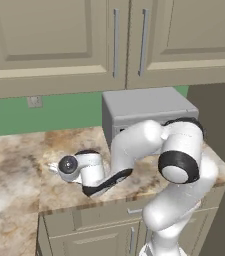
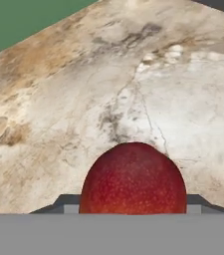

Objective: Place the mango in the correct fridge rack based on whether it is a fruit or vegetable. Finally, close the fridge door.

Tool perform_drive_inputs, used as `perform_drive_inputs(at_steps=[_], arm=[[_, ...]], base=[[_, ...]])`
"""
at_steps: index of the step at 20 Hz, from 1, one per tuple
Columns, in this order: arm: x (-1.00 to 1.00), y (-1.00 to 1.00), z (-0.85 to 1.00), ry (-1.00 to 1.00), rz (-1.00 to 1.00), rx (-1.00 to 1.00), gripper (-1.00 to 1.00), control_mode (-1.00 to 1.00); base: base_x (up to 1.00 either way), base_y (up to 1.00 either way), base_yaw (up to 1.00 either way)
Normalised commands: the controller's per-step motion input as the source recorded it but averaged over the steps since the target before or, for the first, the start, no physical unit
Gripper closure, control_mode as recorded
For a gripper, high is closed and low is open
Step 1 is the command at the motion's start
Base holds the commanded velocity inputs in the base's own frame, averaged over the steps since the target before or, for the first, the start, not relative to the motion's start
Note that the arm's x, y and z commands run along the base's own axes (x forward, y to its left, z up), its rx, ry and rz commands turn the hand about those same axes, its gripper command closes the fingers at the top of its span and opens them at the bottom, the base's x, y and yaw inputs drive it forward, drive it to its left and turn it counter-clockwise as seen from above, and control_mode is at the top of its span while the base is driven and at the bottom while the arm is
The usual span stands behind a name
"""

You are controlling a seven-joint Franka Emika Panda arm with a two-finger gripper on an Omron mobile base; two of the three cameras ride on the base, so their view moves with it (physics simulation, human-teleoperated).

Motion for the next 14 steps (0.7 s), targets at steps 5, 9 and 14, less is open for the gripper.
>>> perform_drive_inputs(at_steps=[5,9,14], arm=[[-0.27,-0.79,0.84,-0.22,-0.08,0.03,1.0,-1.0],[0.0,-0.75,1.0,-0.2,-0.02,0.09,1.0,-1.0],[0.0,-0.75,1.0,-0.1,0.0,0.15,1.0,-1.0]], base=[[0.0,0.0,0.0],[0.0,0.0,0.0],[0.0,0.0,0.0]])
